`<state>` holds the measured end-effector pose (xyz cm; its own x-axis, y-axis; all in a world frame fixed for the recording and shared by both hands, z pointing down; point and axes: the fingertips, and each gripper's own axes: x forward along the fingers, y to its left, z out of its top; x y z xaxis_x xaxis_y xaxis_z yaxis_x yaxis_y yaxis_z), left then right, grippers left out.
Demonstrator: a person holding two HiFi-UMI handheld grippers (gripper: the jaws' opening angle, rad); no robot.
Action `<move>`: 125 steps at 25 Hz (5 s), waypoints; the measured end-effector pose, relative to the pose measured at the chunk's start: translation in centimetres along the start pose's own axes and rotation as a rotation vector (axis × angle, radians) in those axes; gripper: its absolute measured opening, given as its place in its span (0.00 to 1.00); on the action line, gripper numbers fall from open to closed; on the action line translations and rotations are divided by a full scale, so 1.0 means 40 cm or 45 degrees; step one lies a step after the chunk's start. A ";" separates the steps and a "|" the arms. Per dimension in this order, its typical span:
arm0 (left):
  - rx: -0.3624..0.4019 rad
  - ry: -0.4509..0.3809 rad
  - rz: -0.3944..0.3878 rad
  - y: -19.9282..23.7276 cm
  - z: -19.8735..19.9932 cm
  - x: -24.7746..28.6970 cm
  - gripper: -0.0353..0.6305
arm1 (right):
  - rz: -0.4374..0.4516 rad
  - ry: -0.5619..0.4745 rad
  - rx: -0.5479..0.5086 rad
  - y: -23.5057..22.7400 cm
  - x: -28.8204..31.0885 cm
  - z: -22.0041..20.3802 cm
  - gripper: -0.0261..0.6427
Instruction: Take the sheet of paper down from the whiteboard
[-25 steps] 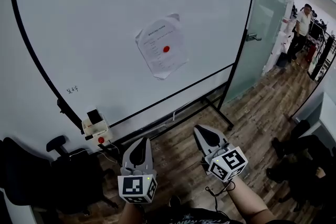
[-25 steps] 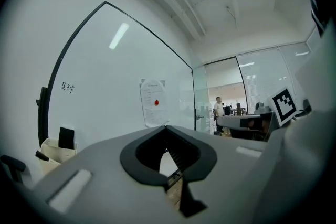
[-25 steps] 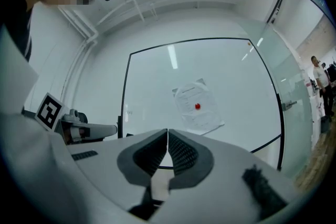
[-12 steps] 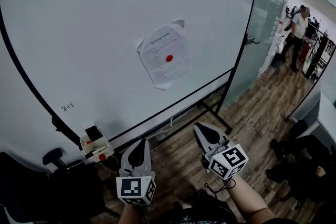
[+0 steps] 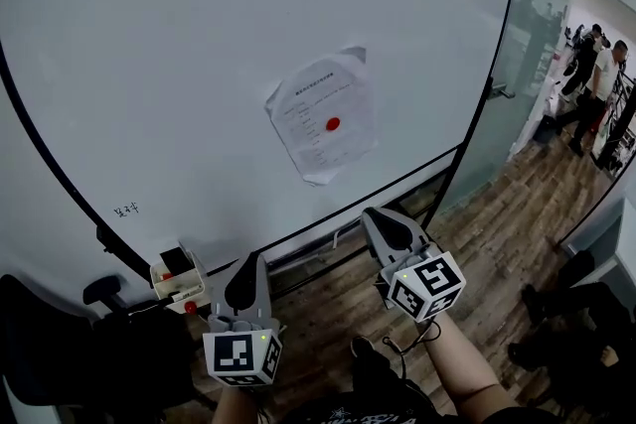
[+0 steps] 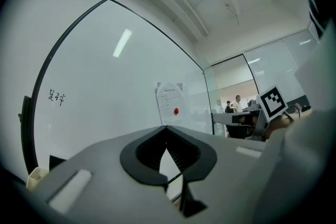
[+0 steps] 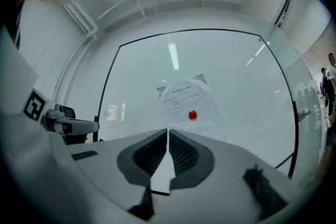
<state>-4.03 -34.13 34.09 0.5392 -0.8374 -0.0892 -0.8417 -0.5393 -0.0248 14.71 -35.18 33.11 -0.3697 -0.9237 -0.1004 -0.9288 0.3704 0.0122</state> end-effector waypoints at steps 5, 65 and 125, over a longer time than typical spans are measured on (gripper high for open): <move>0.037 -0.018 0.092 0.017 0.025 0.084 0.11 | 0.088 -0.022 -0.015 -0.057 0.119 0.015 0.07; 0.283 -0.158 0.450 0.068 0.319 0.519 0.07 | 0.116 -0.032 -0.492 -0.194 0.434 0.044 0.24; -0.036 0.212 0.164 0.043 -0.050 -0.265 0.06 | -0.042 0.164 -0.469 0.245 -0.155 -0.015 0.23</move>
<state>-11.13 -26.37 36.98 0.4263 -0.9014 0.0757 -0.9041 -0.4272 0.0046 7.90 -25.88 34.46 -0.3181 -0.9479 0.0184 -0.8786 0.3020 0.3700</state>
